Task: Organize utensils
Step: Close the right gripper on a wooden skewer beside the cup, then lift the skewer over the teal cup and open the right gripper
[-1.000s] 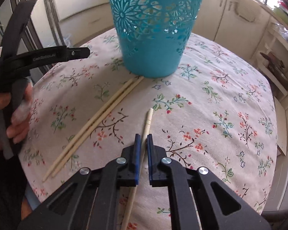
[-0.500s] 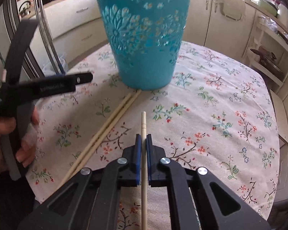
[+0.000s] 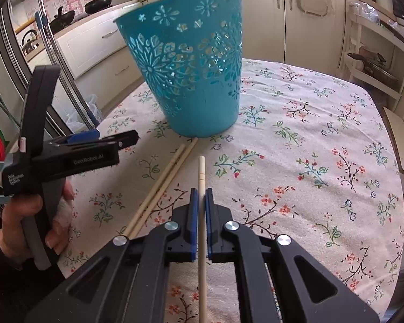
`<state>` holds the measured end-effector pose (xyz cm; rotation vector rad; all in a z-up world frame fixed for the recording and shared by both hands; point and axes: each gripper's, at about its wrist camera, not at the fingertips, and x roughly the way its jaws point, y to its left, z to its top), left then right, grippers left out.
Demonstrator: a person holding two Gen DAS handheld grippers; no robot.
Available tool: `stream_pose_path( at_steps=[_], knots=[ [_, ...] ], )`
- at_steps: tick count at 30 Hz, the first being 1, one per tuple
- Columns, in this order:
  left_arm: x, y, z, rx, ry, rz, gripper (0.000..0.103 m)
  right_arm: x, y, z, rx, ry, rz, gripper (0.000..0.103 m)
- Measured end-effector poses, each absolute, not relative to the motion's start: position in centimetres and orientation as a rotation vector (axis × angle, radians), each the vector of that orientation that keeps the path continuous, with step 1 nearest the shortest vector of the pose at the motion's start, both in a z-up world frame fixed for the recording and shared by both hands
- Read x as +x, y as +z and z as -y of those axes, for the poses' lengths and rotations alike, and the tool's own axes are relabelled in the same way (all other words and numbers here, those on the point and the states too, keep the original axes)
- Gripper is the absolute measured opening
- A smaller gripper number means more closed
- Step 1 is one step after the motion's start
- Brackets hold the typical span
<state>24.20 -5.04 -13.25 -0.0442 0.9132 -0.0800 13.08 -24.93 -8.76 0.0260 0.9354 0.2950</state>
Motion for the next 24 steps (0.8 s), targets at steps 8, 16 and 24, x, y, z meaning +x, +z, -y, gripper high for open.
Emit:
stream_pose_path(
  at_steps=[8, 16, 24],
  knots=[
    [24.3, -13.5, 5.6, -0.026, -0.080, -0.926, 0.090, 12.1, -6.6, 24.6, 0.088, 0.389, -0.850, 0.006],
    [24.4, -13.8, 6.0, -0.003, -0.085, -0.944, 0.090, 12.0, -2.9, 25.6, 0.237, 0.457, -0.752, 0.006],
    [24.5, -13.9, 6.6, 0.022, -0.089, -0.952, 0.090, 15.8, 4.1, 26.6, 0.471, 0.513, -0.543, 0.006]
  ],
)
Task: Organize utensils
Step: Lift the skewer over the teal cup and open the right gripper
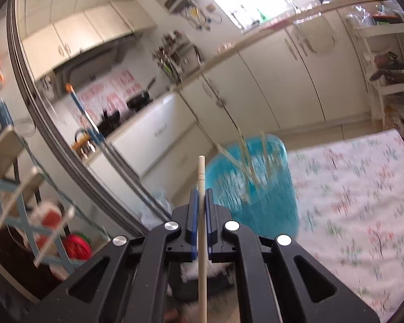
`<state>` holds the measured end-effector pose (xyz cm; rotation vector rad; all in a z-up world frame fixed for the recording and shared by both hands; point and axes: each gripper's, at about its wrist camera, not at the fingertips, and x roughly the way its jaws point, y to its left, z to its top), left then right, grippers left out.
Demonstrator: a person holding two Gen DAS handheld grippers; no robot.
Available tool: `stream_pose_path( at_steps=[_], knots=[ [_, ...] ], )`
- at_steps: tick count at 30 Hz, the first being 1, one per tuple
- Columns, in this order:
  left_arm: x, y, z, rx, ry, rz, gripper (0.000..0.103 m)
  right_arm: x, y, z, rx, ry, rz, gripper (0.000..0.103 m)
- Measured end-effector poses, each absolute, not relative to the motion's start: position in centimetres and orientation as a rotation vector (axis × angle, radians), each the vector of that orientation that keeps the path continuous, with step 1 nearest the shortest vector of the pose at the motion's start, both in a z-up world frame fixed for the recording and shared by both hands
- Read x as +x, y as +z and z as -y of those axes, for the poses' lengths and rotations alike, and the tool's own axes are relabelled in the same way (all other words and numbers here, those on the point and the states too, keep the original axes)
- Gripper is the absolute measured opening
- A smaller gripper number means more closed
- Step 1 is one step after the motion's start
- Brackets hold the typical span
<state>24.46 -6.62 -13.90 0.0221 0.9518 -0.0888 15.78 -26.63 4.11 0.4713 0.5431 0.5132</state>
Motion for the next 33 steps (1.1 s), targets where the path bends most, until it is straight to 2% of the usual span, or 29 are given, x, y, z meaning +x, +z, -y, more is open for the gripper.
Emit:
stream_pose_path(
  at_steps=[4, 8, 14, 21, 25, 31, 33],
  knots=[
    [24.4, -13.8, 6.7, 0.019, -0.094, -0.951, 0.091, 19.6, 8.0, 25.6, 0.506, 0.477, -0.414, 0.006],
    [24.4, -13.8, 6.6, 0.019, -0.105, -0.951, 0.091, 23.5, 9.3, 25.3, 0.558, 0.386, -0.330, 0.006],
    [24.4, -13.8, 6.6, 0.017, -0.121, -0.951, 0.091, 27.0, 7.1, 25.3, 0.524, 0.235, -0.325, 0.006],
    [24.5, -13.8, 6.8, 0.030, -0.129, -0.954, 0.092, 26.5, 4.5, 24.1, 0.400, 0.217, -0.392, 0.007],
    [24.5, -13.8, 6.9, 0.032, -0.128, -0.955, 0.092, 24.1, 4.7, 22.5, 0.283, 0.267, -0.414, 0.025],
    [24.5, -13.9, 6.8, 0.027, -0.123, -0.953, 0.092, 17.1, 6.5, 23.7, 0.209, 0.277, -0.362, 0.035],
    [24.5, -13.8, 6.5, 0.013, -0.111, -0.949, 0.092, 15.0, 5.6, 24.4, 0.214, 0.258, -0.382, 0.036]
  ],
)
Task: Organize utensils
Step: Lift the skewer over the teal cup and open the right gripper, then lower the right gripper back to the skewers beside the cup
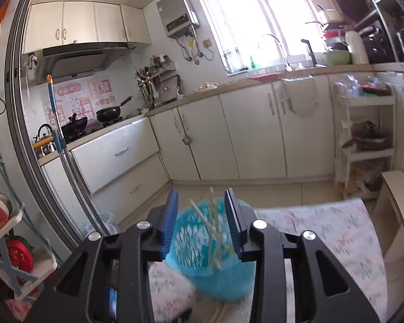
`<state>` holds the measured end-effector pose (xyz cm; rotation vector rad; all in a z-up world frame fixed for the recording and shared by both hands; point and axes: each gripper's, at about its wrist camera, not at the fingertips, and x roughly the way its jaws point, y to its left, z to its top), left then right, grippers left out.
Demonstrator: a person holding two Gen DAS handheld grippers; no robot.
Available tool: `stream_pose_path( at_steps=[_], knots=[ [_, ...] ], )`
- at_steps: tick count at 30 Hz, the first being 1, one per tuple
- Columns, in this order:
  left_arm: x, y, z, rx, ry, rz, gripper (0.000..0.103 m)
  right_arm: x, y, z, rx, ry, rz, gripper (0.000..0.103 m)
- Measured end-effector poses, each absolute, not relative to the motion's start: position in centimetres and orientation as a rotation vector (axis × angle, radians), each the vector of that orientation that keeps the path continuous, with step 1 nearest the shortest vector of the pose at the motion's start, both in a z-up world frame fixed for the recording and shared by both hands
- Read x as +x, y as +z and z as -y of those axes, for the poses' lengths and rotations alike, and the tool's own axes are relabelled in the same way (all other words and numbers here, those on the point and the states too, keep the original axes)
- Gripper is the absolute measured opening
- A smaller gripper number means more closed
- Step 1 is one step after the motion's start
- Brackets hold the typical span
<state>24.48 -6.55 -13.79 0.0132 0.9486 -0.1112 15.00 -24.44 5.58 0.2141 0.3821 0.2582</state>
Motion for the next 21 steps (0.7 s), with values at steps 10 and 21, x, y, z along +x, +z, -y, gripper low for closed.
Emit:
stream_pose_path(
  at_steps=[10, 21],
  knots=[
    [24.3, -13.6, 4.9, -0.063, -0.072, -0.930, 0.092, 14.9, -9.3, 23.7, 0.234, 0.172, -0.911, 0.028],
    [24.4, -13.7, 5.1, -0.064, -0.088, -0.934, 0.092, 18.2, -11.2, 20.6, 0.118, 0.121, -0.951, 0.018]
  ],
)
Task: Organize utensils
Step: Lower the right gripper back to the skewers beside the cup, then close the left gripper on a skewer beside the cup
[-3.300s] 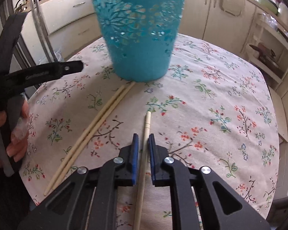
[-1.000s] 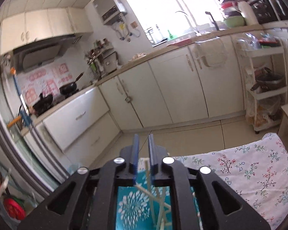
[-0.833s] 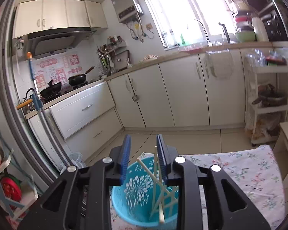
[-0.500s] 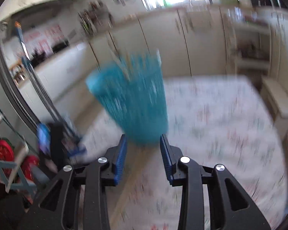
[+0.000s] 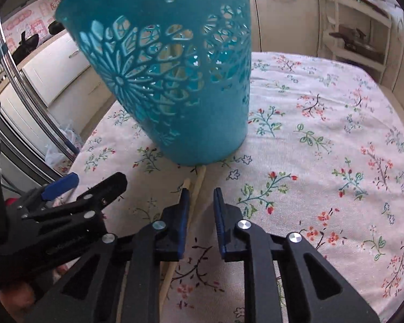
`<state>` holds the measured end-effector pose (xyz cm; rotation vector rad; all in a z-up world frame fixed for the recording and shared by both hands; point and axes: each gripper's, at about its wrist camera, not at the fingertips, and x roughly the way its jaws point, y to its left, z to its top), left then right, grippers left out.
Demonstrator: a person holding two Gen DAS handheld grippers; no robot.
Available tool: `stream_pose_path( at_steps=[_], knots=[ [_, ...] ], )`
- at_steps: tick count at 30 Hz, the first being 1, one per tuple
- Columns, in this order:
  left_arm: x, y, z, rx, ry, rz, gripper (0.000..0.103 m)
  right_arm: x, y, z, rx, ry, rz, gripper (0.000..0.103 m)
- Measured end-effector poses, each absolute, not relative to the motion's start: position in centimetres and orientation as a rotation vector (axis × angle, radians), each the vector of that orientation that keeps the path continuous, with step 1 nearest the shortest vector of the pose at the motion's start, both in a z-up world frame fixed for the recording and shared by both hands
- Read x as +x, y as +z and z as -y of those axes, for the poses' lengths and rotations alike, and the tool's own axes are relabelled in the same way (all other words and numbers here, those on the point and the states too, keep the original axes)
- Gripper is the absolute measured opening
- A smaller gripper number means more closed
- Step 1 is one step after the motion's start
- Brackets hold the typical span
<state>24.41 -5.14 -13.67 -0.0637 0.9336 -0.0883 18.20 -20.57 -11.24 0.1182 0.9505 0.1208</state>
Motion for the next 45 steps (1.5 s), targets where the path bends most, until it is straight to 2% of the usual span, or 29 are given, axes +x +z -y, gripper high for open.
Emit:
stream_pose_path(
  at_steps=[7, 12, 18, 26, 28, 32, 33, 34, 36, 38, 45],
  knots=[
    [24.5, -13.7, 5.4, -0.058, -0.092, -0.936, 0.092, 17.0, -10.9, 20.3, 0.010, 0.159, -0.974, 0.010],
    [24.5, -13.7, 5.5, -0.047, -0.091, -0.938, 0.092, 15.0, -10.9, 21.8, -0.077, 0.205, -1.033, 0.010],
    [23.2, -13.3, 7.8, 0.026, -0.186, -0.932, 0.092, 13.4, -10.9, 25.7, 0.033, 0.163, -1.055, 0.009],
    [21.1, -12.9, 12.8, 0.125, -0.284, -0.934, 0.092, 13.0, -11.2, 25.1, 0.051, 0.182, -1.048, 0.010],
    [21.1, -12.9, 13.5, 0.142, -0.284, -0.938, 0.089, 12.8, -11.2, 25.5, 0.073, 0.185, -1.052, 0.010],
    [21.4, -13.4, 14.6, 0.165, -0.295, -0.966, 0.062, 12.7, -11.1, 25.8, 0.095, 0.184, -1.056, 0.010],
    [21.2, -13.4, 14.8, 0.173, -0.299, -0.952, 0.052, 12.7, -11.1, 25.8, 0.095, 0.184, -1.057, 0.010],
    [21.1, -13.3, 14.9, 0.172, -0.308, -0.944, 0.048, 12.7, -11.1, 25.8, 0.096, 0.184, -1.057, 0.010],
    [21.2, -13.3, 15.0, 0.171, -0.327, -0.941, 0.022, 12.8, -11.1, 25.8, 0.104, 0.185, -1.057, 0.010],
    [21.5, -13.3, 14.8, 0.161, -0.345, -0.948, 0.008, 12.7, -11.1, 25.8, 0.110, 0.184, -1.054, 0.010],
    [21.3, -13.6, 14.4, 0.154, -0.375, -0.922, 0.006, 12.9, -11.2, 25.3, 0.080, 0.168, -1.032, 0.012]
  ],
)
